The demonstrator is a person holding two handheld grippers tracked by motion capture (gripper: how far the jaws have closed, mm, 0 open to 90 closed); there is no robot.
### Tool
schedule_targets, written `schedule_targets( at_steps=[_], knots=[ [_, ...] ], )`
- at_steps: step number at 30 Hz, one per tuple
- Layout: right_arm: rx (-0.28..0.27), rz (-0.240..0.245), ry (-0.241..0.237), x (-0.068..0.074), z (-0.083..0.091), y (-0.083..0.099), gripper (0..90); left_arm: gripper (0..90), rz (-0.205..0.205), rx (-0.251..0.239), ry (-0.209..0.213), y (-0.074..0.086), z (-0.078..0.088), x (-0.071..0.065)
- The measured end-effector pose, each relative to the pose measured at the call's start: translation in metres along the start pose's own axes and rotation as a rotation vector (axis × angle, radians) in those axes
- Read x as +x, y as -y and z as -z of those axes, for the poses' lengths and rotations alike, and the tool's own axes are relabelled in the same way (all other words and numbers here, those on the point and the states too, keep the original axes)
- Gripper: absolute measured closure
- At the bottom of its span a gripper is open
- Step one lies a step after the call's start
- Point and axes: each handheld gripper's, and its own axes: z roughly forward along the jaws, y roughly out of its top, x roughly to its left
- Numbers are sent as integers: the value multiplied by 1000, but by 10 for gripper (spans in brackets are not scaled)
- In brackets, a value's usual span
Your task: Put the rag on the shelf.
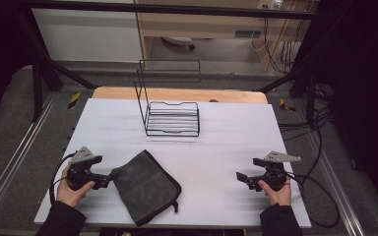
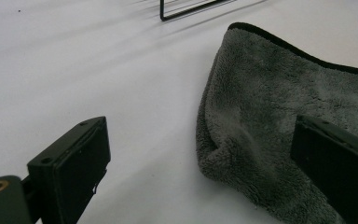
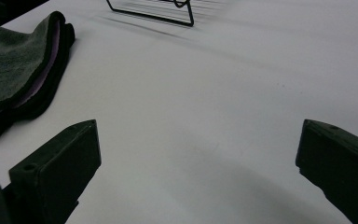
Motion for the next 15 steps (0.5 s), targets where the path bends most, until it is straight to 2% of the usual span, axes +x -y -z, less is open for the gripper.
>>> schedule_targets(
  at_steps=[7, 8, 9, 10, 12, 13, 15],
  knots=[
    [1, 0, -6, 1, 0, 0, 7, 85, 16, 13, -18, -2, 1, -1],
    [2, 1, -5, 2, -1, 0, 7, 130, 23, 15, -27, -2, 2, -2],
    [2, 1, -5, 2, -1, 0, 7, 130, 33, 16, -25, -2, 1, -2],
    [7, 3, -7, 4, -1, 0, 7, 192, 44, 19, -32, -2, 1, -3],
    [10, 4, -7, 5, -2, -1, 7, 219, 46, 25, -30, -2, 1, -4],
    [17, 15, -8, 7, -4, -2, 6, 290, 49, 31, -24, -1, 0, -5],
    [21, 20, -8, 9, -6, -3, 7, 334, 56, 44, -28, -1, 0, -7]
  ],
)
